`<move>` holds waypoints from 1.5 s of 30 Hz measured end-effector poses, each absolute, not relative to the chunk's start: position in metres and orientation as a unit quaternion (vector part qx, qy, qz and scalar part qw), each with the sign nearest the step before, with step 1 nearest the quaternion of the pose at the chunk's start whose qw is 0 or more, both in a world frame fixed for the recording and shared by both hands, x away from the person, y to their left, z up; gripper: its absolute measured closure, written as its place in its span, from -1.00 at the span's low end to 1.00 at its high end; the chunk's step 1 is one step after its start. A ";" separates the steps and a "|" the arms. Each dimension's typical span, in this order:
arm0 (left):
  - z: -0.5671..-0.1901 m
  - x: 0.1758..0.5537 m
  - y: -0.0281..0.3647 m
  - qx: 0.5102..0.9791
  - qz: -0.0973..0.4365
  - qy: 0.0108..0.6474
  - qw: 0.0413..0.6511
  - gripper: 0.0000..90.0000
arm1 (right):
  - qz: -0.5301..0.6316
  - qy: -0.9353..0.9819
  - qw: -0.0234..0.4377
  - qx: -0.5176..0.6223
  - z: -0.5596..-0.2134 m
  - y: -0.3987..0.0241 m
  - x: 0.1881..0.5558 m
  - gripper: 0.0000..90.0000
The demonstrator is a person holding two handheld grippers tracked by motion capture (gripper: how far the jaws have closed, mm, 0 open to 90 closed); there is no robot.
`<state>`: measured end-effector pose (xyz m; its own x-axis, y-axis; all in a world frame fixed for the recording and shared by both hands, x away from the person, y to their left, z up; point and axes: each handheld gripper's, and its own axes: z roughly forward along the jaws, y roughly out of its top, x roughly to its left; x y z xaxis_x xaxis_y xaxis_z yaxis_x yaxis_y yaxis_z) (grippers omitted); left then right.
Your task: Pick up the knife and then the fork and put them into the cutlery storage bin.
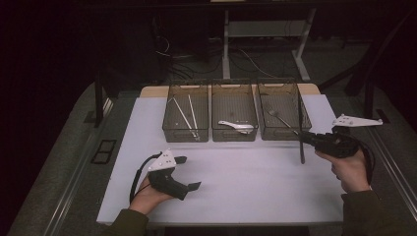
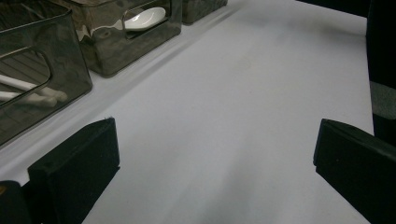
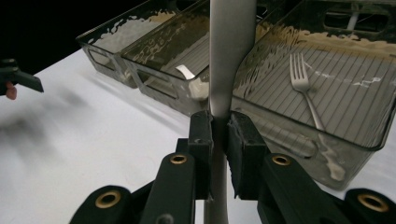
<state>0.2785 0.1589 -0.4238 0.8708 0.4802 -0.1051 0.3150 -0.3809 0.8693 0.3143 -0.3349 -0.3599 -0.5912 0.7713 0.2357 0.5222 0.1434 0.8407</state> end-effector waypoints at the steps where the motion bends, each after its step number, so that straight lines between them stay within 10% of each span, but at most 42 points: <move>1: -0.424 0.279 0.159 0.827 0.083 0.240 0.502 -1.00 | 0.491 0.744 0.130 0.434 -0.359 -0.335 0.315 0.78; 45: -0.424 0.280 0.161 0.822 0.085 0.243 0.509 -1.00 | 0.435 0.741 0.223 0.462 -0.323 -0.319 0.426 0.78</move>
<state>0.2797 0.1614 -0.4244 0.8679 0.4849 -0.1074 0.3121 -0.3644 0.8774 0.4264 -0.3190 -0.3231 -0.4749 0.8771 0.0717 0.4901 0.1959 0.8493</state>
